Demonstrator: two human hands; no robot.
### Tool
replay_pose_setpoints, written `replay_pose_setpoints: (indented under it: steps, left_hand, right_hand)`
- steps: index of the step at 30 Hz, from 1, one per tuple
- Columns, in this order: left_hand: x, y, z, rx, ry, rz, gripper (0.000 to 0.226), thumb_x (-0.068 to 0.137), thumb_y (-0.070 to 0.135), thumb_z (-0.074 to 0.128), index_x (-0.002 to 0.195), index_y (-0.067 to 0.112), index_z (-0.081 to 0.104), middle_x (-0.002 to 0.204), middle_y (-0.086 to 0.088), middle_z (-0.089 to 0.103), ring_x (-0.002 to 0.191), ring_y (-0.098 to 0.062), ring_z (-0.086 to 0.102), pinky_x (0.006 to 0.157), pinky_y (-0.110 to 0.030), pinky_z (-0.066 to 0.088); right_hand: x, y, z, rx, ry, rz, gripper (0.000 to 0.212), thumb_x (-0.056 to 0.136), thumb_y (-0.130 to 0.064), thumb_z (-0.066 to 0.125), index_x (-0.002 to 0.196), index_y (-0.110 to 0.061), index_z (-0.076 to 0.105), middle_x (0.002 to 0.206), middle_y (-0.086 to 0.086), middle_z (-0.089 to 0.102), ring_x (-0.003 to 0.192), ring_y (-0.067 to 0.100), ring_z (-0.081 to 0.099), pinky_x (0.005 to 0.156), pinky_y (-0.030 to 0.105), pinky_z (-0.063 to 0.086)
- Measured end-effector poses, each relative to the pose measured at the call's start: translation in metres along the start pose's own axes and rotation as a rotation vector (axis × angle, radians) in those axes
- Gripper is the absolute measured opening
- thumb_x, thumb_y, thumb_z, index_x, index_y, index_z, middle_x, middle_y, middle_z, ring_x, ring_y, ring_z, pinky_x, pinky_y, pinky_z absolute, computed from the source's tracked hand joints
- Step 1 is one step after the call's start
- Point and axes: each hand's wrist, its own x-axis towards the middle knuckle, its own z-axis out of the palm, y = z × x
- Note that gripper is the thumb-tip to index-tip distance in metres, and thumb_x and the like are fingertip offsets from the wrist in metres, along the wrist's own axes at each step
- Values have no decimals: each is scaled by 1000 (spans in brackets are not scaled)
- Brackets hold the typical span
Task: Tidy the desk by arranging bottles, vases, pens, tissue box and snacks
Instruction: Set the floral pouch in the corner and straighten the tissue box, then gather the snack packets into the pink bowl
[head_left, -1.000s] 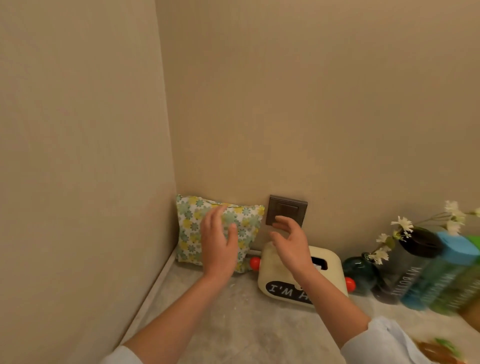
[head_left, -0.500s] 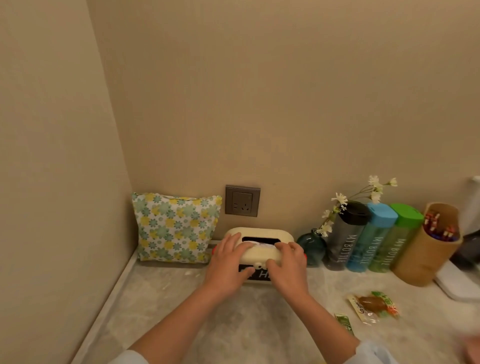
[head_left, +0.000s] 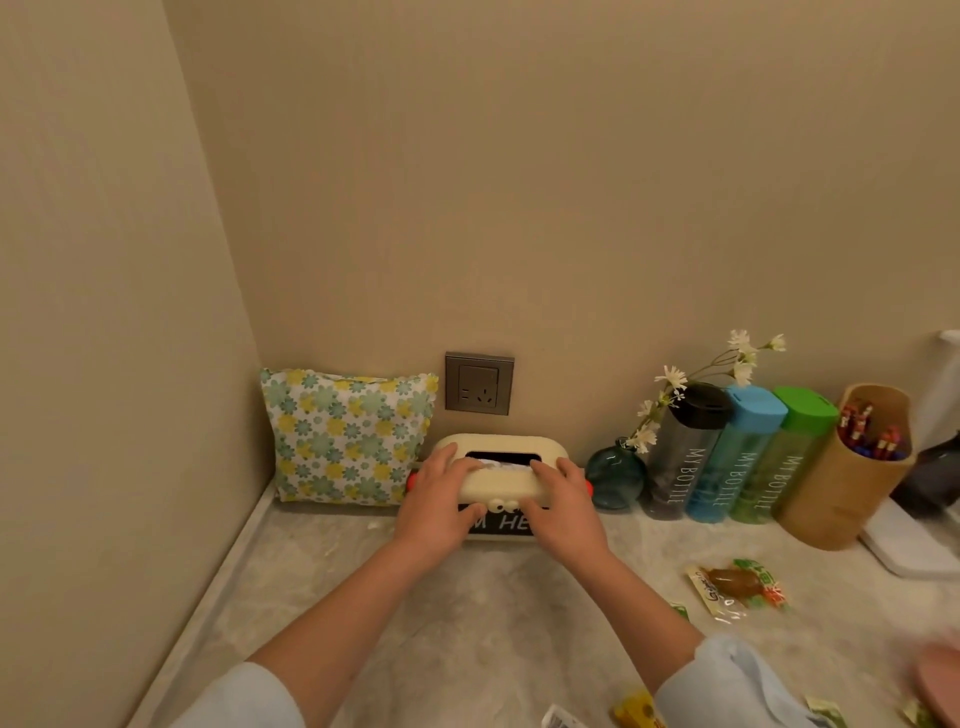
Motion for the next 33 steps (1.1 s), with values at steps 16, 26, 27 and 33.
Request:
replay_pose_setpoints:
  steps: [16,26,27,33]
  left_hand:
    - [-61,134,74,-612,-40,78,38,90,11,60,120,34,55,114,16,62,109,1,57,95,-21,47]
    - [-103,273,166,-666,-307,100,34,90,19,59,120,34,54,101,13,65,94,-3,61,87,-27,51]
    - [-108,283,175,-661,-331,94,35,90,20,59,122,34,53,102,13,65,94,-3,61,87,-26,51]
    - [-132,309,228,-466,-468,89,48,87,25,62,133,30,47,126,8,58,116,-9,53,100,-32,45]
  right_hand:
    - [-94,89,-95,206,319,56,38,89,-12,57,124,-28,57,127,-9,48,119,8,48,99,22,37]
    - [-169,207,-205,112,399,225,35,89,-13,55,122,-25,59,127,-4,56,113,7,48,95,20,34]
    - [-175,218,-211,100,393,244,34,90,-14,53,121,-24,60,126,-4,57,112,8,49,93,19,34]
    - [-200,268,-231,75,308,200,30,86,-13,52,112,-16,67,107,-4,66,98,6,61,84,19,45]
